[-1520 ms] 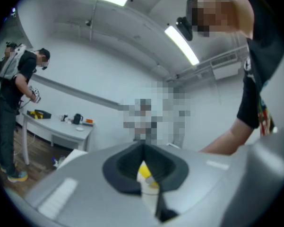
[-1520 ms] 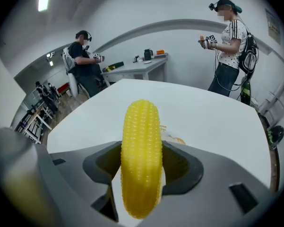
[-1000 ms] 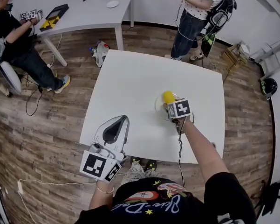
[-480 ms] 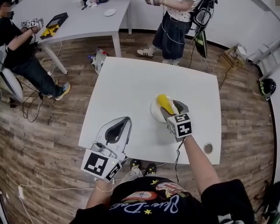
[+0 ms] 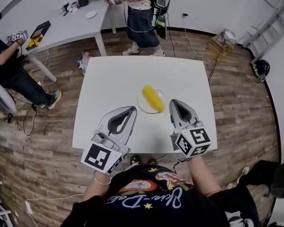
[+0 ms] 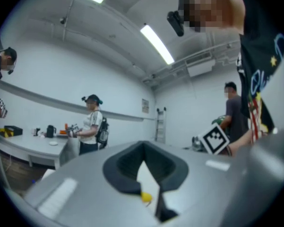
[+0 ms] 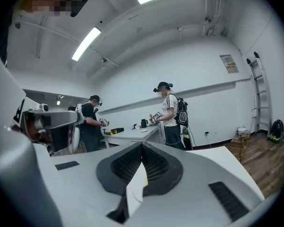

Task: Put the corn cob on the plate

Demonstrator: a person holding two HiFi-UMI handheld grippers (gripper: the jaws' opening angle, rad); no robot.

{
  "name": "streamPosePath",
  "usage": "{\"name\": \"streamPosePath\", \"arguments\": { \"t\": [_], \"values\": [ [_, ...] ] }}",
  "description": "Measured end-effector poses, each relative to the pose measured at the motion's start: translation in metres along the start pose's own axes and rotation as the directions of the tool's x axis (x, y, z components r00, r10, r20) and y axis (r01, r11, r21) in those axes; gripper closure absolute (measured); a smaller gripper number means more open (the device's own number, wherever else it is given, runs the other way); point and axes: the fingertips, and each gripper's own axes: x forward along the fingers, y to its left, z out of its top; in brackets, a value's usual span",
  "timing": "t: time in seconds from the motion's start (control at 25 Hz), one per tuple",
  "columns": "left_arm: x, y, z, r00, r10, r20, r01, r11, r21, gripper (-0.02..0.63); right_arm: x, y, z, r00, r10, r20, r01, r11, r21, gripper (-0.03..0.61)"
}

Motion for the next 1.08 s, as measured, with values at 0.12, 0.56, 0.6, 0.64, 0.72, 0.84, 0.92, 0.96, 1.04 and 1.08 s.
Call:
{"name": "streamPosePath", "arguments": {
  "t": [0.12, 0.56, 0.6, 0.64, 0.72, 0.84, 0.92, 0.96, 1.04, 1.08],
  "values": [
    [0.008, -0.008, 0.000, 0.999, -0.031, 0.008, 0.031, 1.000, -0.005, 0.611, -0.010, 0.006, 0.006, 1.000, 0.023, 0.008, -0.022, 0.999, -0.029, 0.565],
    [0.018, -0.007, -0.004, 1.000, -0.021, -0.020, 0.022, 0.999, 0.031, 0.611, -0.016, 0.015, 0.011, 0.999, 0.046, 0.017, -0.045, 0.999, -0.027, 0.565],
    [0.019, -0.007, -0.005, 0.999, -0.013, -0.034, 0.015, 0.999, 0.042, 0.611, -0.015, 0.015, 0.010, 0.999, 0.048, 0.015, -0.047, 0.999, -0.024, 0.565],
    [0.019, -0.007, -0.006, 0.999, -0.012, -0.043, 0.014, 0.999, 0.049, 0.612, -0.015, 0.015, 0.010, 0.999, 0.050, 0.013, -0.050, 0.999, -0.019, 0.565],
    [0.020, -0.008, -0.009, 0.999, -0.027, -0.040, 0.029, 0.999, 0.039, 0.611, -0.015, 0.015, 0.010, 0.998, 0.060, 0.012, -0.060, 0.998, -0.001, 0.565],
    [0.018, -0.007, -0.010, 0.999, -0.027, -0.030, 0.027, 0.999, 0.019, 0.611, -0.014, 0.016, 0.012, 0.998, 0.069, 0.011, -0.069, 0.998, 0.001, 0.565],
    [0.017, -0.006, -0.011, 0.999, -0.015, -0.037, 0.016, 0.999, 0.029, 0.611, -0.015, 0.016, 0.013, 0.998, 0.067, 0.010, -0.067, 0.998, -0.004, 0.565],
    [0.016, -0.005, -0.011, 0.999, -0.010, -0.039, 0.011, 0.999, 0.031, 0.611, -0.015, 0.016, 0.013, 0.998, 0.066, 0.011, -0.066, 0.998, -0.003, 0.565],
    [0.014, -0.005, -0.012, 0.999, -0.002, -0.042, 0.003, 1.000, 0.030, 0.611, -0.017, 0.017, 0.012, 0.998, 0.066, 0.011, -0.066, 0.998, -0.001, 0.565],
    [0.014, -0.004, -0.012, 0.999, 0.002, -0.042, -0.001, 1.000, 0.030, 0.611, -0.017, 0.017, 0.012, 0.998, 0.067, 0.011, -0.067, 0.998, 0.000, 0.565]
  ]
}}
